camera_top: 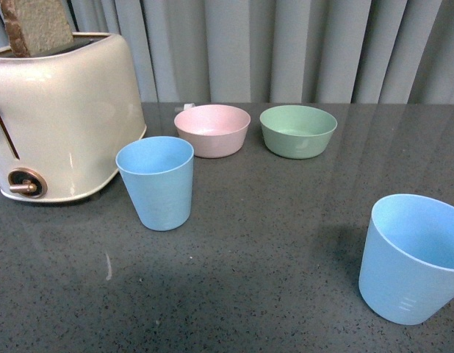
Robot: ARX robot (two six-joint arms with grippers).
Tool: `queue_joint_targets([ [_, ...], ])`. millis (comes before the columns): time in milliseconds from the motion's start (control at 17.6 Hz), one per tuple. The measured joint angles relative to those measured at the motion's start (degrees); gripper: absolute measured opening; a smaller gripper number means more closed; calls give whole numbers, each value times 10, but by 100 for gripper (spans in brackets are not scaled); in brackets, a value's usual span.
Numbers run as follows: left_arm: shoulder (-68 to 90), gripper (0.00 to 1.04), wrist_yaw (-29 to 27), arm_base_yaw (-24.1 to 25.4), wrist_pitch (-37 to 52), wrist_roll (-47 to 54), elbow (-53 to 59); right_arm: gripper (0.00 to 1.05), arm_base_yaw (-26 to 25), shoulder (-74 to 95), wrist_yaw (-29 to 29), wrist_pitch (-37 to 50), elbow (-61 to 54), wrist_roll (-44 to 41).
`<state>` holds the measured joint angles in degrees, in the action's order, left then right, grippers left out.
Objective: Stack blue cups with both arms
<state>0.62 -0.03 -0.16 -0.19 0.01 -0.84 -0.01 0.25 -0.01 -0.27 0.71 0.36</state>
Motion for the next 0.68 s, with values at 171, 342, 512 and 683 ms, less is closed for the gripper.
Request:
queue_joint_targets([
  [171,0,98,0,0,0,0,0,98,0,0,0,0,0,0],
  [342,0,98,0,0,0,0,0,98,0,0,0,0,0,0],
  [512,0,98,0,0,0,0,0,98,0,0,0,0,0,0],
  [683,0,98,0,0,0,0,0,98,0,0,0,0,0,0],
])
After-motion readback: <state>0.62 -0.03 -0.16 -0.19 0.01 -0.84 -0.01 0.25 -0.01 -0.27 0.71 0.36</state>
